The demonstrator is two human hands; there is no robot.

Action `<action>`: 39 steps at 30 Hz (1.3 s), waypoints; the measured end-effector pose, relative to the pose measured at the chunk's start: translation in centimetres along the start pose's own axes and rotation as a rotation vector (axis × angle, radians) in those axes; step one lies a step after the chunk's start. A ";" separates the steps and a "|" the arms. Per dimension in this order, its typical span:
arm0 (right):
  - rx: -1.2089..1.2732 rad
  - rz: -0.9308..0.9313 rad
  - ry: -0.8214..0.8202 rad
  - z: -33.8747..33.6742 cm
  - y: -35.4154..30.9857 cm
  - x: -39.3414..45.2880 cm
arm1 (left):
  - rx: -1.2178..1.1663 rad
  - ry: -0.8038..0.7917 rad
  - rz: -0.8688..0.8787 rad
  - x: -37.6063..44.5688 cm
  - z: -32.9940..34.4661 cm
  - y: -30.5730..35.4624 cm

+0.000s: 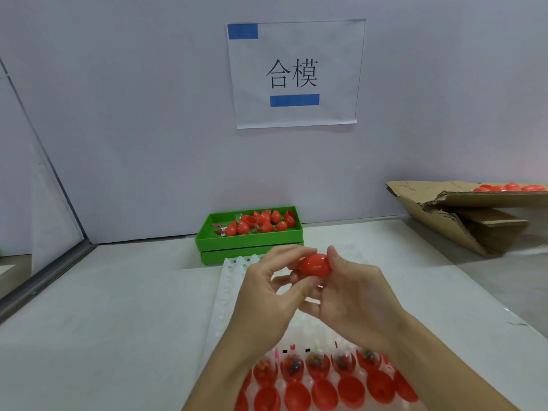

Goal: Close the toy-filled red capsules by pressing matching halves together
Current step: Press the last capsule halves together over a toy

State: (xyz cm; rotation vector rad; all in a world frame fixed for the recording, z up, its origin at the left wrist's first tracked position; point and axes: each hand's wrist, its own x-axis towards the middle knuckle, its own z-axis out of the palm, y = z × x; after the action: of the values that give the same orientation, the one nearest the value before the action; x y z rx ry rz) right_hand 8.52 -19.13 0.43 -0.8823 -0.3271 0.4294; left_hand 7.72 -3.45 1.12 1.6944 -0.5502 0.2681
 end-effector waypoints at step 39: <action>-0.304 -0.296 0.358 0.9 0.8 0.7 | 0.110 0.195 -0.068 0.3 0.0 -1.4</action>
State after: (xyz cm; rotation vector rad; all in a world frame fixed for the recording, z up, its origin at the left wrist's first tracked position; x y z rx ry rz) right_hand 8.60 -17.75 0.39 -1.1658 -0.1889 -0.0583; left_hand 8.66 -3.31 0.09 1.7661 -0.3379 0.4164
